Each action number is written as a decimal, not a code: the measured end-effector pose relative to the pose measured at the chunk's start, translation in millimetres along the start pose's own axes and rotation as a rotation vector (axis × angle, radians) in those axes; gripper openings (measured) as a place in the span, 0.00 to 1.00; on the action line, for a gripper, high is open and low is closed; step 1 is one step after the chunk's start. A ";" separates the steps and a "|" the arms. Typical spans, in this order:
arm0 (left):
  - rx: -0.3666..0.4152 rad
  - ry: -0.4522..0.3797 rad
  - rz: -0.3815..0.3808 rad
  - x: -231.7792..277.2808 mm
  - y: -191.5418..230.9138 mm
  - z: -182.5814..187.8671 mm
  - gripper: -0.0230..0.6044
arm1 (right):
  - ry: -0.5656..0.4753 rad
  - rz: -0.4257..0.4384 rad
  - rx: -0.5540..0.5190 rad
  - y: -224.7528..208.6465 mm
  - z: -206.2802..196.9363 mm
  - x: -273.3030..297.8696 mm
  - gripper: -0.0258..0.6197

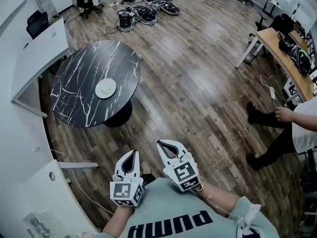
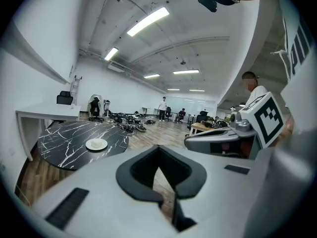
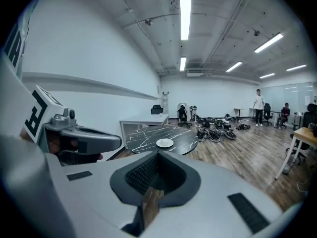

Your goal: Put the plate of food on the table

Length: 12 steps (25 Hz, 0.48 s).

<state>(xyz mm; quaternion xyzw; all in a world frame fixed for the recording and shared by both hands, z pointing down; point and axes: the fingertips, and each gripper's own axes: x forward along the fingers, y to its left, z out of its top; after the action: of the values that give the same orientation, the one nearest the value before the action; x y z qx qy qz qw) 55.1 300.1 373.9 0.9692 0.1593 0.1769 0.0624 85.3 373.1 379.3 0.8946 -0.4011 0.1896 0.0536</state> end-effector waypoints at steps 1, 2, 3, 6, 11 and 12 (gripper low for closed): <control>-0.012 -0.008 0.014 -2.3 -16.3 -3.0 0.05 | -0.009 0.013 -0.010 -3.9 -1.8 -15.4 0.05; -0.021 -0.018 0.025 -4.8 -34.1 -5.4 0.05 | -0.017 0.023 -0.020 -8.8 -4.6 -31.3 0.05; -0.026 -0.025 0.033 -7.9 -52.4 -7.8 0.05 | -0.021 0.030 -0.027 -14.1 -8.5 -47.2 0.05; -0.022 -0.028 0.067 -20.2 -100.3 -16.5 0.05 | -0.022 0.057 -0.040 -26.9 -24.4 -87.7 0.05; -0.007 -0.001 0.174 -43.9 -138.3 -34.0 0.05 | -0.035 0.115 -0.056 -31.8 -38.0 -126.7 0.05; 0.001 0.000 0.193 -48.2 -141.5 -35.8 0.05 | -0.043 0.122 -0.059 -31.4 -37.3 -132.4 0.05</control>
<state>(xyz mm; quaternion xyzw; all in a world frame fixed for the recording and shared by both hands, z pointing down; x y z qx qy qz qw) -41.1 419.7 366.4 0.9802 0.0650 0.1819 0.0447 17.1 495.9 364.8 0.8703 -0.4614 0.1616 0.0596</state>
